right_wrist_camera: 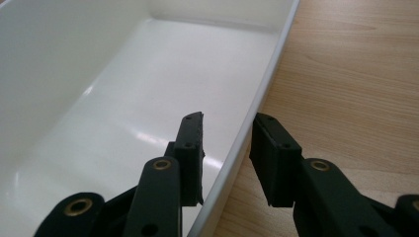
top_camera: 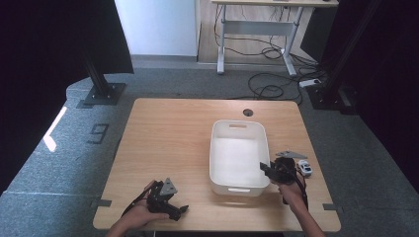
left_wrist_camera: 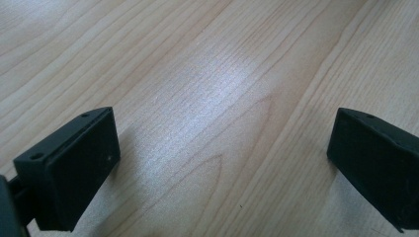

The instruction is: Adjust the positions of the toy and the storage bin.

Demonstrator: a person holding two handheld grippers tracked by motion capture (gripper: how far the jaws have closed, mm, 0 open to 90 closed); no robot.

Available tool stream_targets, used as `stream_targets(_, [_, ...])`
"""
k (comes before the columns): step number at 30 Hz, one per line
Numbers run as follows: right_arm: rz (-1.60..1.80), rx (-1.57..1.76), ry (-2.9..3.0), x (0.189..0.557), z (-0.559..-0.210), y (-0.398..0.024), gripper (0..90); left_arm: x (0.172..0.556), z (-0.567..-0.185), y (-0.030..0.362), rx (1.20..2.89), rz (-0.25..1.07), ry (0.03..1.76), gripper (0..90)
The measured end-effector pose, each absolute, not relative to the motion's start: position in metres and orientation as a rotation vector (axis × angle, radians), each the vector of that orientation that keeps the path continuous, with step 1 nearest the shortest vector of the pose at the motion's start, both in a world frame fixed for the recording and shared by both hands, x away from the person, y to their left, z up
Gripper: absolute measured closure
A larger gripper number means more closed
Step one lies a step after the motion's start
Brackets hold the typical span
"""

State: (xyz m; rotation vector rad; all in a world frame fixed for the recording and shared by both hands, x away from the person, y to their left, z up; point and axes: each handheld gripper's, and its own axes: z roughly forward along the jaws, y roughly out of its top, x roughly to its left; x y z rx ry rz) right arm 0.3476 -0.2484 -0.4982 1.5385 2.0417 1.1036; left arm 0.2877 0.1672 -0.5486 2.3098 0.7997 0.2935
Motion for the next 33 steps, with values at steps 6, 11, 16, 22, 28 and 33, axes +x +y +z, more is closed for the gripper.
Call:
stream_targets(6, [1.107, 1.537, 2.044, 0.349, -0.498, -0.245, 65.6, 0.288, -0.549, 0.167, 2.310, 0.294, 0.800, 0.0])
stream_targets(11, [1.112, 1.538, 2.047, 0.352, -0.498, -0.241, 65.6, 0.288, -0.549, 0.167, 2.310, 0.294, 0.800, 0.0])
stream_targets(16, [1.119, 1.539, 2.046, 0.353, -0.498, -0.237, 65.6, 0.288, -0.549, 0.167, 2.310, 0.293, 0.800, 0.0])
stream_targets(22, [1.124, 1.538, 2.048, 0.356, -0.499, -0.231, 65.6, 0.288, -0.549, 0.167, 2.310, 0.293, 0.800, 0.0])
stream_targets(28, [1.132, 1.543, 2.045, 0.359, -0.499, -0.224, 65.5, 0.288, -0.549, 0.167, 2.309, 0.293, 0.801, 0.0])
stream_targets(33, [1.134, 1.543, 2.045, 0.360, -0.499, -0.220, 65.4, 0.288, -0.549, 0.167, 2.310, 0.294, 0.801, 0.0])
